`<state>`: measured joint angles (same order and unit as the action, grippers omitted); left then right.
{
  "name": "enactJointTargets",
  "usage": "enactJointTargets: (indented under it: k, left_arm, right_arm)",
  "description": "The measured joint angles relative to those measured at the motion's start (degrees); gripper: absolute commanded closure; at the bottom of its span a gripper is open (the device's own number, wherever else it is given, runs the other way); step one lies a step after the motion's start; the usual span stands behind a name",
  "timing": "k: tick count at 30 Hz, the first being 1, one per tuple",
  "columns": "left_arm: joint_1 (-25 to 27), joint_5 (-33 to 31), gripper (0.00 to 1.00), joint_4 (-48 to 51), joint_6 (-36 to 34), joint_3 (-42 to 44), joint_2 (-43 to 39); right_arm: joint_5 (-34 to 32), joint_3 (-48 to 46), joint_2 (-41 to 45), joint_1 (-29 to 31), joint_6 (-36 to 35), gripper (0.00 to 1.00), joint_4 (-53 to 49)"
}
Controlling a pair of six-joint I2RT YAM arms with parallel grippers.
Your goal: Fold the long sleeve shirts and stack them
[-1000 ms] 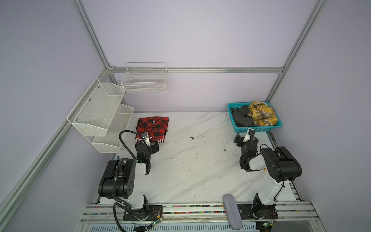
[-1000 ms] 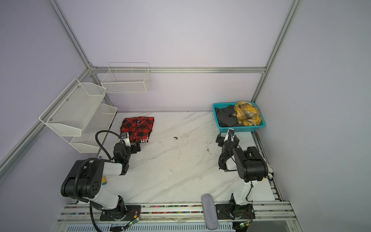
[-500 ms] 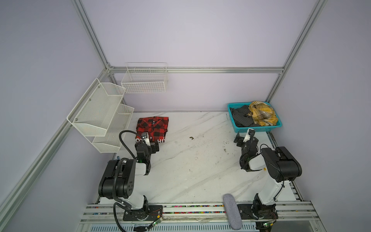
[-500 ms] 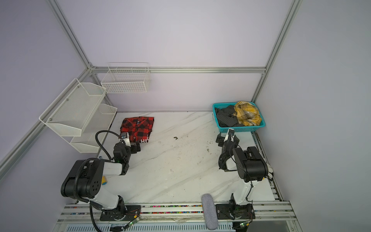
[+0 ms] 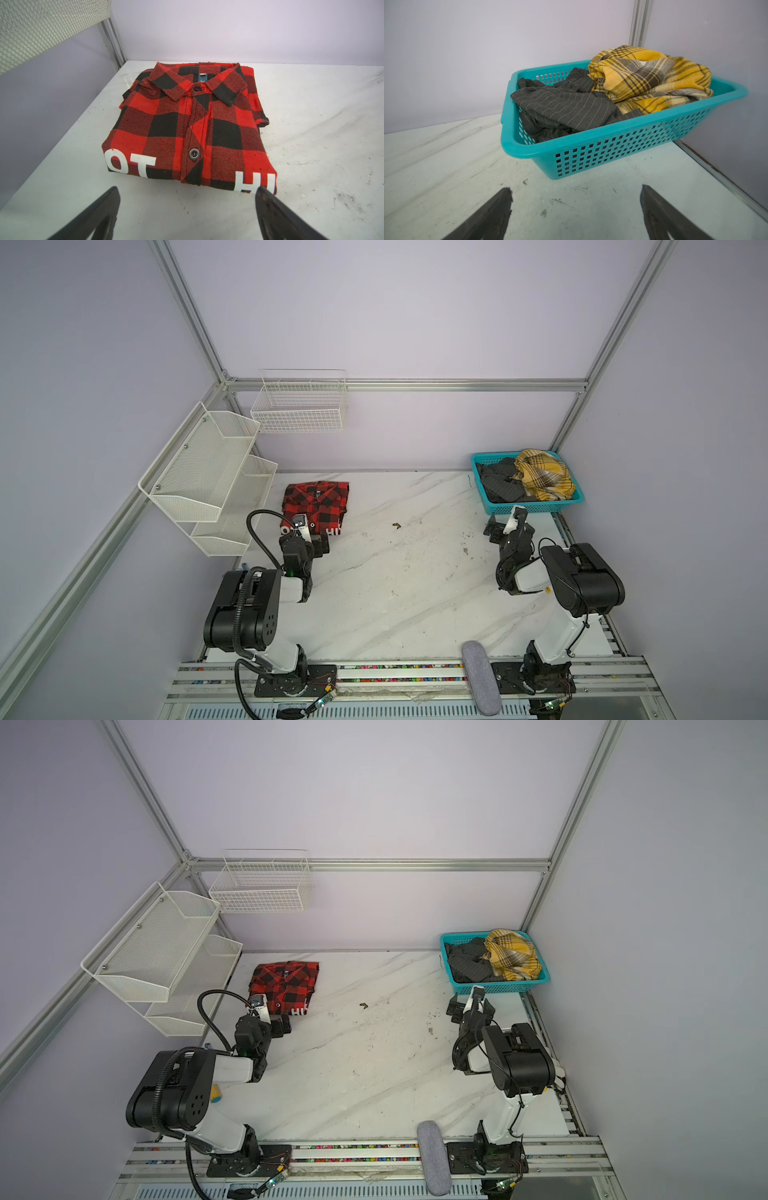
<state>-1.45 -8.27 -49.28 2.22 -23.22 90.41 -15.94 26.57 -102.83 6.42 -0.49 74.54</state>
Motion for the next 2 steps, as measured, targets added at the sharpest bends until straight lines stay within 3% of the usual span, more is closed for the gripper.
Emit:
enactJointTargets:
  k: [2]
  left_arm:
    - [0.0, 0.0, 0.00, 0.0, 0.0, 0.0, 0.0]
  right_arm:
    - [0.2, 0.0, 0.0, 0.0, 0.0, 0.03, 0.1]
